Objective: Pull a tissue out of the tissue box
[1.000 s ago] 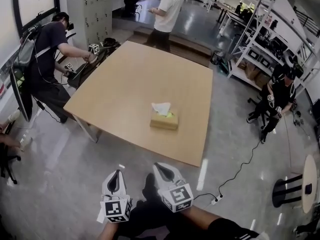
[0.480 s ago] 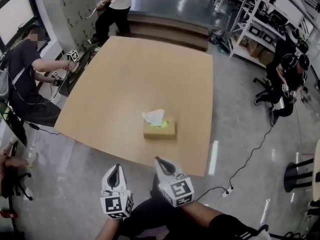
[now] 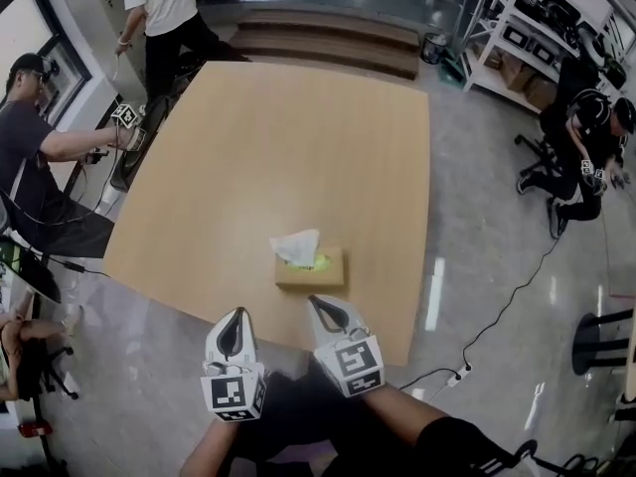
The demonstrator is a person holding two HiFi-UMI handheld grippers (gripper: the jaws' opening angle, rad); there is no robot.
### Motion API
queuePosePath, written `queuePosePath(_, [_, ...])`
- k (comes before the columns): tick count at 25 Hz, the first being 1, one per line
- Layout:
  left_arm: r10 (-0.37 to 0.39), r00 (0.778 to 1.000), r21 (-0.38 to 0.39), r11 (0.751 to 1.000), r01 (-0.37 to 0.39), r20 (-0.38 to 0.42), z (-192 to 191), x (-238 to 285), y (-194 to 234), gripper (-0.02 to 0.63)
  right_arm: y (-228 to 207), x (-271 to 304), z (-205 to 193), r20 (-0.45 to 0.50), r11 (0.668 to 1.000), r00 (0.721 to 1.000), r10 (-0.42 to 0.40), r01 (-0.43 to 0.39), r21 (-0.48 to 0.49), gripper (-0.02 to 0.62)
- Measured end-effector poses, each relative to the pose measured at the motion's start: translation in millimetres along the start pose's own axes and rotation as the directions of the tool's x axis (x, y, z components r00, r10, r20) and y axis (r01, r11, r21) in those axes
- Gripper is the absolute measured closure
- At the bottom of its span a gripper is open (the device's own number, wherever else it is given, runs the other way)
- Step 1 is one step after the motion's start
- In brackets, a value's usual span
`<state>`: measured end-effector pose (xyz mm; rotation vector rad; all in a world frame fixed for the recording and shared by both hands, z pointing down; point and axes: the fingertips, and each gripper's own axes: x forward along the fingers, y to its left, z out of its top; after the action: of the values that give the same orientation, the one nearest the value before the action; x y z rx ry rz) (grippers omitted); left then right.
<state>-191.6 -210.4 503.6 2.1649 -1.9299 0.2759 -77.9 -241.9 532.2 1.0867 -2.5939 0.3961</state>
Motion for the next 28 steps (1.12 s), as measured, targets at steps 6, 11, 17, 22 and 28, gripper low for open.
queuePosePath(6, [-0.003,1.000,0.023,1.000,0.003,-0.018,9,25,5,0.588,-20,19,2,-0.046,1.000,0.999,-0.024,0.023,-0.020,0.590])
queuePosePath(11, [-0.037,0.998,0.041,0.998,0.039,-0.041,9,48,17,0.588,-26,40,7,-0.080,0.997,0.994,-0.071,0.068,-0.041,0.543])
queuePosePath(17, [-0.083,0.995,0.062,0.994,0.087,-0.053,8,87,12,0.588,-46,60,-2,-0.162,0.990,0.980,-0.119,0.105,-0.091,0.505])
queuePosePath(22, [-0.120,0.991,0.058,0.991,0.123,-0.058,-5,119,13,0.588,-64,83,-15,-0.242,0.985,0.958,-0.155,0.133,-0.106,0.482])
queuePosePath(28, [-0.166,0.983,0.036,0.985,0.169,-0.080,-19,143,15,0.588,-74,103,-35,-0.339,0.983,0.924,-0.177,0.147,-0.113,0.472])
